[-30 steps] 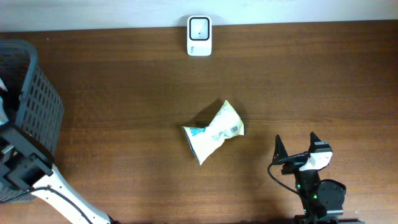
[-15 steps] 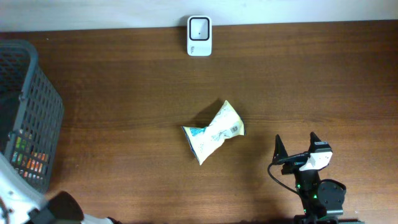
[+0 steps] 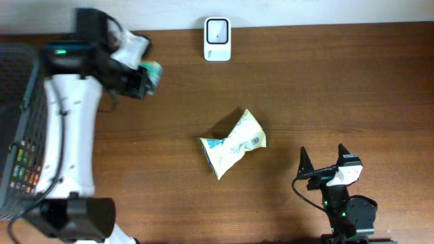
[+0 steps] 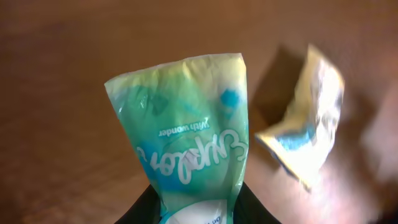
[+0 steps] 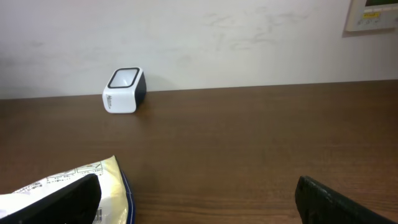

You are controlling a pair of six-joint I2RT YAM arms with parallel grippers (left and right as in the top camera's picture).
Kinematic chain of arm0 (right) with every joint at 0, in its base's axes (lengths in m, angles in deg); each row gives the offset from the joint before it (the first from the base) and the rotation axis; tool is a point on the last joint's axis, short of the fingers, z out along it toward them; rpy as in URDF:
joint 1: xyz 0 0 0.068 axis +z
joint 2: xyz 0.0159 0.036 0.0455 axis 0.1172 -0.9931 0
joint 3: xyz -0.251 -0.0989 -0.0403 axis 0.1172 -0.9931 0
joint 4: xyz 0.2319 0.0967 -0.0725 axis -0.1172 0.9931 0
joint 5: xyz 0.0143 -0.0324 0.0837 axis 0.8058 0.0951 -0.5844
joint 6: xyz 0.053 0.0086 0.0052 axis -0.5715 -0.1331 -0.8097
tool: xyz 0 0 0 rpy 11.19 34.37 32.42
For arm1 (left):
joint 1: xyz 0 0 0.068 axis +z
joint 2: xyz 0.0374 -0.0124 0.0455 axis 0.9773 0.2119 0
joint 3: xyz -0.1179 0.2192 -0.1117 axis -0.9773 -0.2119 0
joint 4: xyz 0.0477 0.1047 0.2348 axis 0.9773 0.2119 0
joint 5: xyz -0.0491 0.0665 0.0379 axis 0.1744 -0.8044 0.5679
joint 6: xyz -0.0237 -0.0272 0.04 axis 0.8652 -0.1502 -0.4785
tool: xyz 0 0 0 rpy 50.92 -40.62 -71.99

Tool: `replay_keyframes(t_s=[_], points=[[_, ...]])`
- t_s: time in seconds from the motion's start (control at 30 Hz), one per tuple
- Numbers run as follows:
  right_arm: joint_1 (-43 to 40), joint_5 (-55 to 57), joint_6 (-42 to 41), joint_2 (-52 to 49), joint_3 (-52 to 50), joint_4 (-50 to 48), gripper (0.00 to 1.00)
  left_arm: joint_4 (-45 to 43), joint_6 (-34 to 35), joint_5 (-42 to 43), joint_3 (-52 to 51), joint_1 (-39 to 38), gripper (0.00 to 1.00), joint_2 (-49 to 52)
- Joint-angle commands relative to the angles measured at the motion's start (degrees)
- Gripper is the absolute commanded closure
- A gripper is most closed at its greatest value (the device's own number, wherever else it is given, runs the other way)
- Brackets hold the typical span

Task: Scan the item barcode
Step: 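Place the green packet on the table left of the bag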

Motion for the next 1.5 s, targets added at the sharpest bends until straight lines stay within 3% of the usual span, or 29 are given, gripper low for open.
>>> replay_keyframes(t_s=[0.0,0.1,0.2,0.3,0.37,0.4,0.47,0.63,0.97,1.1,1.27,1.47], points=[[0.0,-0.6,0.3,0.4,-0.5,0.0,0.01,-2.8,-8.2,-1.4,-7.3,-3.7,0.76,2.3],[0.0,-0.6,0.3,0.4,-0.5,0.0,0.01,-5.5,-9.2,-1.4,-12.0,-5.7,0.74,3.7],[0.0,-0.6,0.3,0.4,-0.5,0.0,0.01,-6.4,-9.2,-1.4,-15.0,-8.1,0.63,5.5],[0.0,-0.6,0.3,0.4,-0.5,0.0,0.01,-6.5,-9.2,-1.4,-16.2,-9.7,0.44,6.7],[0.0,-0.6,0.3,0.4,-0.5,0.0,0.01,-7.0,-9.2,-1.4,-16.4,-10.2,0.27,7.1],[0.0,-0.6,0.3,0.4,-0.5,0.0,0.01,-7.4,-9.2,-1.4,-16.4,-10.4,0.14,7.2],[0.0,-0.6,0.3,0.4,-0.5,0.0,0.01,-8.4,-9.1,-1.4,-16.4,-10.4,0.00,7.2],[0.0,-0.6,0.3,0.4,-0.5,0.0,0.01,-11.4,-4.0,-1.4,-13.7,-8.7,0.01,7.2],[0.0,-0.6,0.3,0.4,-0.5,0.0,0.01,-7.9,9.0,-1.5,13.9,-0.4,0.01,2.9],[0.0,-0.6,0.3,0.4,-0.5,0.0,0.01,-7.9,14.0,-2.7,19.4,7.8,0.01,-0.3],[0.0,-0.6,0.3,0.4,-0.5,0.0,0.01,-8.1,25.3,-11.6,19.9,24.0,0.01,-2.4],[0.0,-0.6,0.3,0.4,-0.5,0.0,0.01,-8.0,27.9,-12.4,19.3,38.4,0.01,-2.4]])
